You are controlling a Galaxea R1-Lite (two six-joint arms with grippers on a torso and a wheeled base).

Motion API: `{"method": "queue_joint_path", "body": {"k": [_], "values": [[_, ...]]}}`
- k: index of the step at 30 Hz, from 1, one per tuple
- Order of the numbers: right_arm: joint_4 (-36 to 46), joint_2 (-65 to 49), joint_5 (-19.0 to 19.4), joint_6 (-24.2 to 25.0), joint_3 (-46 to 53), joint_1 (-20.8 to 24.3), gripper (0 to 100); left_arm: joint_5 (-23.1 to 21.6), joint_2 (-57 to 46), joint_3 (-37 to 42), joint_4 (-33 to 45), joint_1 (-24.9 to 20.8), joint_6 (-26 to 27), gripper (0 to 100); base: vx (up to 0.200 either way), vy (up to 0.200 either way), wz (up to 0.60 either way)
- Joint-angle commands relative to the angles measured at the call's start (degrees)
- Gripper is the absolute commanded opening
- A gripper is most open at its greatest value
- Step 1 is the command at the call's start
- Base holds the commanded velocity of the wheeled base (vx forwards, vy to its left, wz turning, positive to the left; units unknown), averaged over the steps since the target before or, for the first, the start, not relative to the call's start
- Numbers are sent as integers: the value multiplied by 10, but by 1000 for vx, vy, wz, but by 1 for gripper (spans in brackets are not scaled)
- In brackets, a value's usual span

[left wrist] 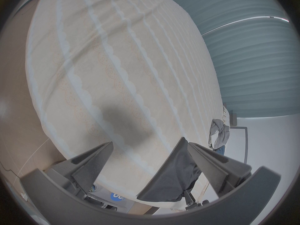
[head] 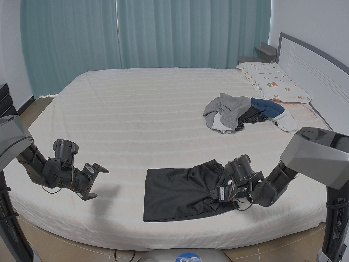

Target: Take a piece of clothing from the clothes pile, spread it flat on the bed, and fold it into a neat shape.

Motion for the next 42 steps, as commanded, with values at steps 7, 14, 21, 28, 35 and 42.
{"method": "queue_joint_path", "body": {"k": [7, 14, 21, 28, 35, 42], "values": [[-71, -85, 41, 0, 126, -67, 100, 1, 2, 0, 0, -1, 0, 100, 0, 0, 0], [-163, -74, 82, 0, 182, -73, 100, 0, 1, 1, -1, -1, 0, 100, 0, 0, 0], [-176, -70, 93, -6, 196, -85, 100, 1, 2, 1, -1, -1, 0, 100, 0, 0, 0], [-222, -62, 163, 28, 189, -80, 100, 3, 2, 1, -1, -2, 0, 100, 0, 0, 0], [-221, -26, 171, 32, 152, -70, 100, 3, 2, 1, -1, -2, 0, 100, 0, 0, 0], [-219, -21, 187, 25, 171, -70, 0, 3, 2, 1, -1, -2, 0, 100, 0, 0, 0]]}}
